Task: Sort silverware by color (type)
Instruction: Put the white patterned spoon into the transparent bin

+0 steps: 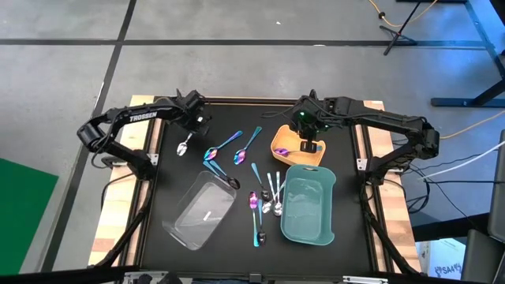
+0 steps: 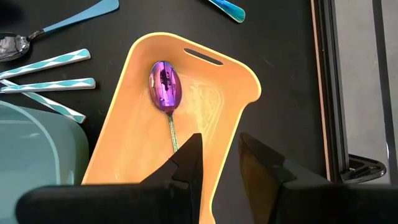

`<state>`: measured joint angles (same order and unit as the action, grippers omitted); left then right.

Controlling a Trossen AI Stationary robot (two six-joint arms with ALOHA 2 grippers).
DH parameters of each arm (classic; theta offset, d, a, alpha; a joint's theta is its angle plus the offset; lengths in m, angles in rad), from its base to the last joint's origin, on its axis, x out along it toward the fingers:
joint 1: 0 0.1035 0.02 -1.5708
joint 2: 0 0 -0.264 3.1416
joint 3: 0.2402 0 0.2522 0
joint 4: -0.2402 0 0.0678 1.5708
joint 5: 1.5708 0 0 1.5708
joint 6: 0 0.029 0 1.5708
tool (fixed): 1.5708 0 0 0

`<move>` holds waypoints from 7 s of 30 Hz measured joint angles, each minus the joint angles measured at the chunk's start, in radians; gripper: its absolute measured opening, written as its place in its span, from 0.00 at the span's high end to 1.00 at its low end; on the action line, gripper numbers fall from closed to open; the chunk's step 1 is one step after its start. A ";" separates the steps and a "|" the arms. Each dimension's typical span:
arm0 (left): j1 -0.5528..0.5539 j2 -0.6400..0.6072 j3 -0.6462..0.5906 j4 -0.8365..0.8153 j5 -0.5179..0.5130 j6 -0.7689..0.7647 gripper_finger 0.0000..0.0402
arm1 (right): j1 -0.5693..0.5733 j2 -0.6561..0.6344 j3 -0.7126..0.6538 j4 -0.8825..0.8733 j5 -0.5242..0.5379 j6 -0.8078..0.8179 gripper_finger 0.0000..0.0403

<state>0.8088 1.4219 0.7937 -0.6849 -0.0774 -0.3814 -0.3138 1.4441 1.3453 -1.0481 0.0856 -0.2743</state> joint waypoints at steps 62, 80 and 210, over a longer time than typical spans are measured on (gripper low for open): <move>0.031 0.166 0.057 0.016 0.033 0.025 0.93 | 0.000 0.000 0.000 0.000 0.000 0.000 0.78; -0.019 0.163 0.319 -0.204 0.056 0.053 0.94 | 0.000 0.000 0.000 -0.001 0.000 0.000 0.78; -1.357 0.303 0.305 -0.204 -0.065 -1.205 0.93 | 0.000 0.000 0.000 0.007 0.000 0.000 0.78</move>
<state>-0.5480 1.7249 1.0985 -0.8886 -0.1420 -1.5864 -0.3139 1.4441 1.3450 -1.0409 0.0856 -0.2745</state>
